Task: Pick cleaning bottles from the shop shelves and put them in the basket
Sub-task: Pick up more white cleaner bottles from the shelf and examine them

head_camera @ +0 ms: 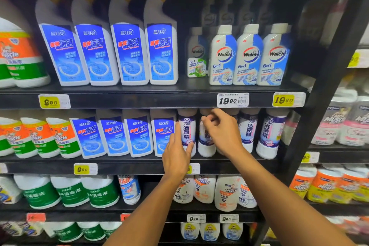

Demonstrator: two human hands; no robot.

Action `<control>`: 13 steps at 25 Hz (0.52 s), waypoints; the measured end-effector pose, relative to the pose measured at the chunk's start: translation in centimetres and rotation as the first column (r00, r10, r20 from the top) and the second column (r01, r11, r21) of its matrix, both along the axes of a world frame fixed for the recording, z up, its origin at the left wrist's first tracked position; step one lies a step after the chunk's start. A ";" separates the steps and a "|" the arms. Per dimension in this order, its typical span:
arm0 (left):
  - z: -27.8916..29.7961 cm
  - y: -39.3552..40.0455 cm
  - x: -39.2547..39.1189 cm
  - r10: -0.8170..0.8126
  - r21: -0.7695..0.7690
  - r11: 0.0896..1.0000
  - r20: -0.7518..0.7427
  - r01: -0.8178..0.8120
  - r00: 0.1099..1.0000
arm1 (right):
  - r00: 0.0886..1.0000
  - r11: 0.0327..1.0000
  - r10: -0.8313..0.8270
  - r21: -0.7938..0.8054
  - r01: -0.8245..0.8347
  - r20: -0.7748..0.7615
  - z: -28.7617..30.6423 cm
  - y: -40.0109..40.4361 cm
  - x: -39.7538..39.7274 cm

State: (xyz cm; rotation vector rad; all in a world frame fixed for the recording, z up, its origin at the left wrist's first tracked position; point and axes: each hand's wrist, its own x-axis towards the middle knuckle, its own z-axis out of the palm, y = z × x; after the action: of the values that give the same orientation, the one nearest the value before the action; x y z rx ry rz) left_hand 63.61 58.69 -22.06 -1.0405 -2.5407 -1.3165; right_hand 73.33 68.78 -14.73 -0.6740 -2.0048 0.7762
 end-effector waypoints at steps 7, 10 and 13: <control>-2.1 -1.0 2.2 -0.055 0.020 0.998 -0.034 0.055 0.998 | 0.992 0.979 -0.106 -0.180 0.093 -0.064 -0.4 1.3 1.4; -1.4 0.0 2.7 -0.113 -0.027 0.993 0.019 0.113 0.993 | 0.995 0.988 -0.065 -0.138 0.074 0.069 0.9 1.9 0.8; 0.0 1.2 2.5 -0.138 -0.083 0.986 0.049 0.142 0.989 | 0.977 0.994 -0.071 -0.067 0.086 0.203 2.0 2.4 0.2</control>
State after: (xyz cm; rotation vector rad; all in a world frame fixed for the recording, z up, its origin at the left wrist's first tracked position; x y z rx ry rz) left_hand 66.14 59.91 -22.02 -1.2417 -2.6205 -1.2840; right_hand 73.55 71.18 -12.74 -0.9012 -2.1228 0.7651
